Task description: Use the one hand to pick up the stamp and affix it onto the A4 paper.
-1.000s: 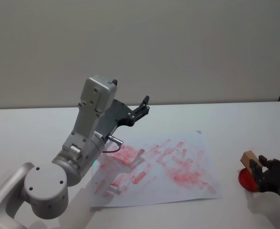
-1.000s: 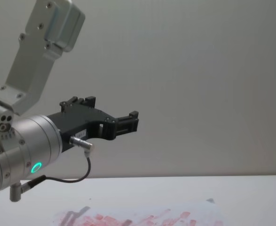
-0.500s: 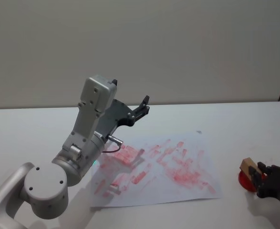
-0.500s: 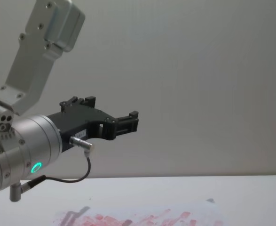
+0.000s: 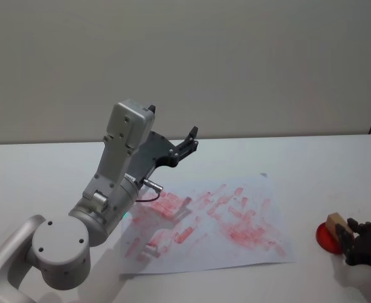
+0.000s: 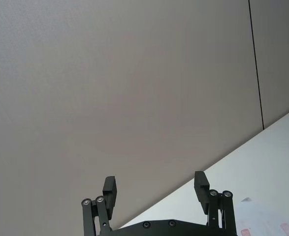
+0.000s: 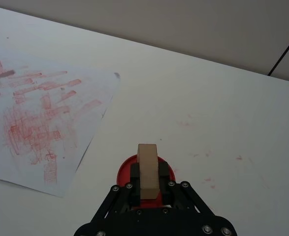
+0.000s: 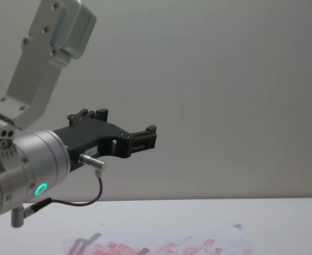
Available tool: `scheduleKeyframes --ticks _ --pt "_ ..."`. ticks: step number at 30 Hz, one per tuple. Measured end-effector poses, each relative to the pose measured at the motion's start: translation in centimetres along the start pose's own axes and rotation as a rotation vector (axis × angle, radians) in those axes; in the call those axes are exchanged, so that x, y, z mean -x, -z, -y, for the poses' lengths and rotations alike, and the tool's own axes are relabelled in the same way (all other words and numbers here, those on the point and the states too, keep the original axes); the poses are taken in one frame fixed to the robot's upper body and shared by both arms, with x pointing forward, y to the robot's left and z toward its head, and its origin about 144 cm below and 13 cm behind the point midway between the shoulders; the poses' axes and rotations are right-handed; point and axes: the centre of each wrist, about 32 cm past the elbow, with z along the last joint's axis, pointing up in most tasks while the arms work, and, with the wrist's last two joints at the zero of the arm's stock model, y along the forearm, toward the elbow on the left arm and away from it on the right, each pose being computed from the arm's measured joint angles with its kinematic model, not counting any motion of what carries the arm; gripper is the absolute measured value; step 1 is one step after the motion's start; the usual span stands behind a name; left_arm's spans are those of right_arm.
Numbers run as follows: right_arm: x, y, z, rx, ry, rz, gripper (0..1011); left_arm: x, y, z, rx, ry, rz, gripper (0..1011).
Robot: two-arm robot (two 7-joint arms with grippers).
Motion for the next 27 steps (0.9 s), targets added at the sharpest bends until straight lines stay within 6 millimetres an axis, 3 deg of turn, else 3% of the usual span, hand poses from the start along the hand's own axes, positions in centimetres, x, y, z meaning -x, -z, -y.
scheduleKeyframes --ticks 6,11,15,18,22,27 --pt "0.0 0.04 0.19 0.002 0.015 0.007 259 0.0 0.0 0.0 0.0 0.0 0.0 1001" --pt "0.01 0.06 0.29 0.003 0.024 0.011 458 0.0 0.0 0.0 0.0 0.0 0.0 1001" --pt "0.01 0.08 0.34 0.004 0.028 0.012 544 0.0 0.0 0.0 0.0 0.0 0.0 1001" --pt "0.02 0.09 0.36 0.005 0.03 0.013 684 0.0 0.0 0.0 0.0 0.0 0.0 1001" --pt "0.02 0.1 0.4 0.005 0.033 0.014 761 0.0 0.0 0.0 0.0 0.0 0.0 1001" --pt "0.01 0.11 0.42 0.005 0.035 0.015 936 0.0 0.0 0.0 0.0 0.0 0.0 1001"
